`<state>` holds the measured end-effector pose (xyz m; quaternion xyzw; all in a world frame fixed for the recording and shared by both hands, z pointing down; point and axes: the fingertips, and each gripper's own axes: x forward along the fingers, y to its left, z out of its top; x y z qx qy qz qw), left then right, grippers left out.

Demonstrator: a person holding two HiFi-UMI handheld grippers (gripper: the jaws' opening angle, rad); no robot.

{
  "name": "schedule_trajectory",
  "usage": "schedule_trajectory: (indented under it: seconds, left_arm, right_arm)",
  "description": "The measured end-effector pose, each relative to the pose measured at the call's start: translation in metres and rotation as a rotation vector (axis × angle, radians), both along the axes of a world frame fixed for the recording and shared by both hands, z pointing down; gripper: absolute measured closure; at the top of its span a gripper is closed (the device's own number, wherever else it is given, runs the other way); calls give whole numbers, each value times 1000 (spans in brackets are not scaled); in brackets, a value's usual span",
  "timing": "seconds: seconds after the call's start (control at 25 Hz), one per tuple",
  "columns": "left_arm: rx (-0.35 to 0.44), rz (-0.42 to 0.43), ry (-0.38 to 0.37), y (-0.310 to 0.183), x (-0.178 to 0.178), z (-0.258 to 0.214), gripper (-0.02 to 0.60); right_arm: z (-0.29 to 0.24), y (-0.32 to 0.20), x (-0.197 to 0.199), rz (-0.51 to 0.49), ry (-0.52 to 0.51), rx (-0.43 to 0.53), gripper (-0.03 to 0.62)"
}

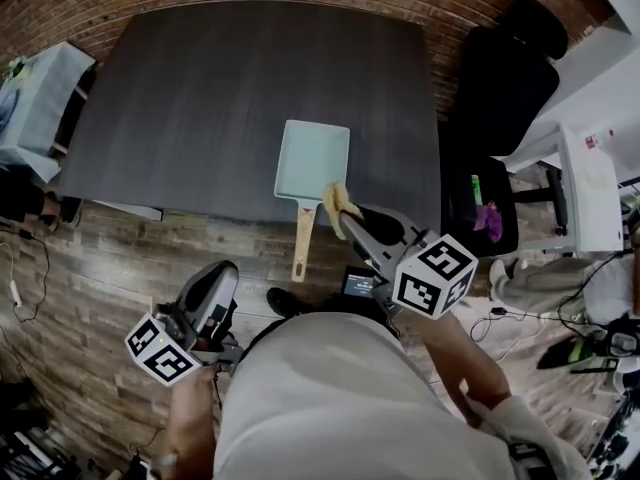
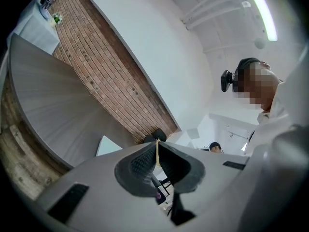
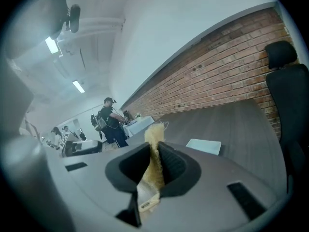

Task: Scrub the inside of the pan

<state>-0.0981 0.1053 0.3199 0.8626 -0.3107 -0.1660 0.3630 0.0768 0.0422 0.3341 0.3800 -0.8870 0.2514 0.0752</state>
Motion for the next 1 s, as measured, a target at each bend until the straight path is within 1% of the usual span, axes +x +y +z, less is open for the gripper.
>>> schedule_trajectory:
  seconds: [0.08,0.16,0.44,0.6,0.8,1.0]
  left_arm:
    - [-11,-9,-1,3,4,0,558]
    - [-13,-11,1,7,16,-3,558]
    - [-2,17,8,33,94,-12,558]
    - [-19,21,2,57,128,-8,558]
    - [-42,9,-6,86,148,-2,558]
    - [-38,3,-17,100,161,-1,558]
  right_arm:
    - [-6,7,4,-11,-1,9,534]
    - [-11,14,14,-19,0,15,534]
    - [-12,51,78,-24,10,14,536]
    - [-4,71,109,-25,1,-7,536]
    - [2,91,126,-44,-7,-14,536]
    - [3,102,140,-50,-17,-13,536]
